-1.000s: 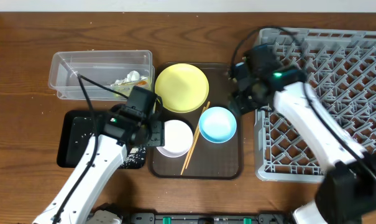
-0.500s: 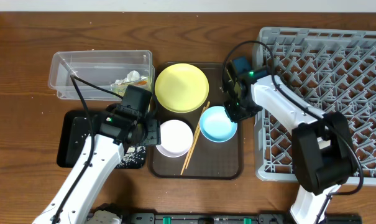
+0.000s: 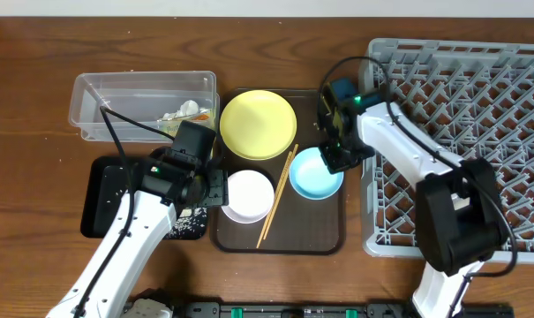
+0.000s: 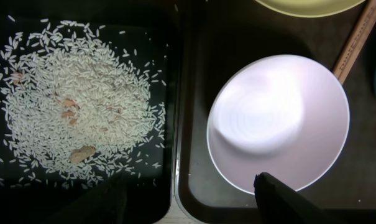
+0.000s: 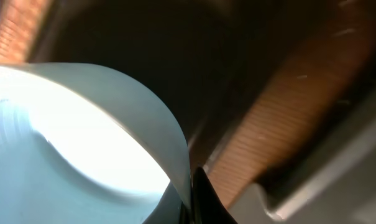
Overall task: Sort waste into correct bins and load items into the dishwasher rack
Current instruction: 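Carry the blue bowl with the right gripper and stand it in the rack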
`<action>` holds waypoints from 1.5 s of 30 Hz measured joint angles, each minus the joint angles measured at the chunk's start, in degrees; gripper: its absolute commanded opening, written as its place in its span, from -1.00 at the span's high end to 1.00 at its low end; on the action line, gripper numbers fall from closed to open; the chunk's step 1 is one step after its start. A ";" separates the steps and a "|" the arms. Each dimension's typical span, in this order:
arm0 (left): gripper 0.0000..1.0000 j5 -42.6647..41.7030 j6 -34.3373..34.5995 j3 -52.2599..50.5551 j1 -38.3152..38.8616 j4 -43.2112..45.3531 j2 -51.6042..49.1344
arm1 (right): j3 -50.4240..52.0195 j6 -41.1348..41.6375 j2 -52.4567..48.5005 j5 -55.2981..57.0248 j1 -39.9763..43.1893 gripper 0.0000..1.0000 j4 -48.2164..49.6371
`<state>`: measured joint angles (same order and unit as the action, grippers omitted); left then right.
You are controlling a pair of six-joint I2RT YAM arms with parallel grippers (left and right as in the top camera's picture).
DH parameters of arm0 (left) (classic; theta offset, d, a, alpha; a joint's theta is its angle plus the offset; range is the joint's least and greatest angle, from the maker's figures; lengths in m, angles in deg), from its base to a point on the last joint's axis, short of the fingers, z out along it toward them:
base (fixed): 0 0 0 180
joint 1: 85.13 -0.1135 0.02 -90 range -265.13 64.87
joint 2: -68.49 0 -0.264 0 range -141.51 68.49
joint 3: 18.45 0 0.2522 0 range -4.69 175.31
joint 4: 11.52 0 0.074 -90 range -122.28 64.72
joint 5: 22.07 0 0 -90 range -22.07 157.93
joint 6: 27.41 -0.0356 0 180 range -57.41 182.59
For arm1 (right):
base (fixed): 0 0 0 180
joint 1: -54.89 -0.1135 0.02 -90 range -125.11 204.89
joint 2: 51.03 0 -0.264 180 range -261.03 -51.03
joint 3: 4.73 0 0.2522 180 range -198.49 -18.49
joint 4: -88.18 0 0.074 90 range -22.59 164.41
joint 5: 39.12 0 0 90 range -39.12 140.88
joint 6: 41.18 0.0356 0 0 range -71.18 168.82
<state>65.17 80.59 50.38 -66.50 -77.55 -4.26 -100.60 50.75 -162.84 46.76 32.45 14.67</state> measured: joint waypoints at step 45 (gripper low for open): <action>-0.38 0.15 0.00 0.00 0.00 1.92 0.00 | -7.76 -1.99 -3.63 63.78 11.04 0.98 33.73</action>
<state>65.32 80.59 50.38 -66.50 -75.63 -4.26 -108.36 48.76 -166.47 110.54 43.49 48.39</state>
